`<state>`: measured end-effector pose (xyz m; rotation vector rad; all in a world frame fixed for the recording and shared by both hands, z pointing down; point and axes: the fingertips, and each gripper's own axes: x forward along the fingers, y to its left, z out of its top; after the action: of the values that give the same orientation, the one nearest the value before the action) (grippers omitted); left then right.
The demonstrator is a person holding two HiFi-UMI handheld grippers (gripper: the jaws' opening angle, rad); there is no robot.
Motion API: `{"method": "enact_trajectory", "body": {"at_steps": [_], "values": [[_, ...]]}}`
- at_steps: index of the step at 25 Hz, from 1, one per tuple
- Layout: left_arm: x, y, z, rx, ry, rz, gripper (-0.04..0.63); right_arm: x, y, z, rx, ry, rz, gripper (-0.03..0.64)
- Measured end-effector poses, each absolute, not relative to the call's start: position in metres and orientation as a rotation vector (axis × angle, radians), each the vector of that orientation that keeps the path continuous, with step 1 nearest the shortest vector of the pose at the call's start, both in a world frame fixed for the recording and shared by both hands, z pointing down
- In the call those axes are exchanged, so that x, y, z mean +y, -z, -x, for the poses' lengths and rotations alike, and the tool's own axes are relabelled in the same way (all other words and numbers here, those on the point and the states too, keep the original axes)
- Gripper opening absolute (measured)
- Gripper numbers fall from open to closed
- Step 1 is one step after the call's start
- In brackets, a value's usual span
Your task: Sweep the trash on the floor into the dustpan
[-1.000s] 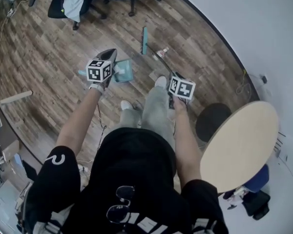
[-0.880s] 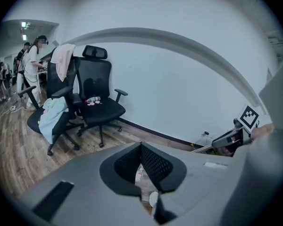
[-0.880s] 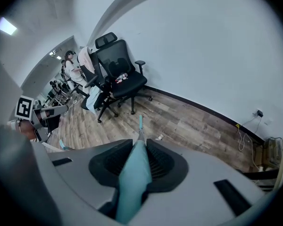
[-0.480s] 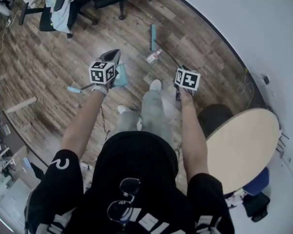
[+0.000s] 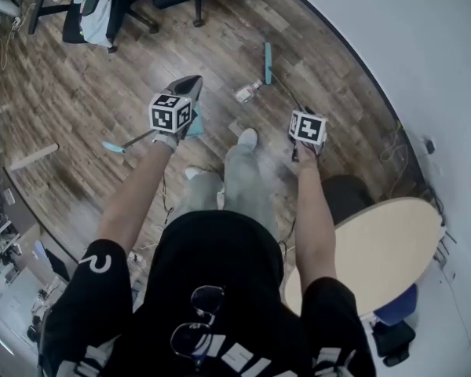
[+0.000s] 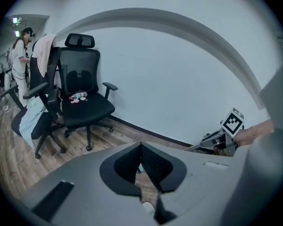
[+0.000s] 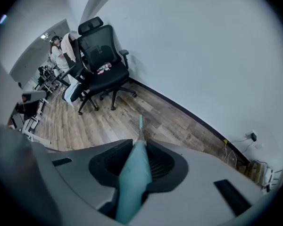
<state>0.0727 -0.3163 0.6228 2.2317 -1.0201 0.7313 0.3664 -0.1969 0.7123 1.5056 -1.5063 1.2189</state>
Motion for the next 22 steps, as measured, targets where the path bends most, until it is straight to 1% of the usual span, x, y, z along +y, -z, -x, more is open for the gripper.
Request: {"method": "enact_trajectory", "body": {"at_steps": [6, 10, 13, 16, 19, 22], "values": [[-0.326, -0.636, -0.075, -1.027, -0.744, -2.191, -0.003, -0.193, -0.740, -0.361, -1.462, -1.243, -1.363, 0.084], [-0.331, -0.643, -0.078, -1.022, -0.752, -2.177, -0.003, -0.186, -0.749, -0.343, -1.468, -1.290, -1.260, 0.084], [-0.330, -0.645, -0.079, -1.021, -0.754, -2.169, -0.003, -0.184, -0.749, -0.353, -1.445, -1.168, -1.248, 0.084], [-0.327, -0.647, -0.079, -1.017, -0.752, -2.168, -0.003, -0.173, -0.750, -0.336, -1.472, -1.213, -1.189, 0.084], [-0.322, -0.649, -0.075, -1.010, -0.754, -2.174, -0.003, -0.175, -0.748, -0.345, -1.443, -1.083, -1.197, 0.084], [-0.315, -0.648, -0.066, -1.017, -0.738, -2.177, -0.003, -0.160, -0.748, -0.314, -1.486, -1.171, -1.143, 0.084]]}}
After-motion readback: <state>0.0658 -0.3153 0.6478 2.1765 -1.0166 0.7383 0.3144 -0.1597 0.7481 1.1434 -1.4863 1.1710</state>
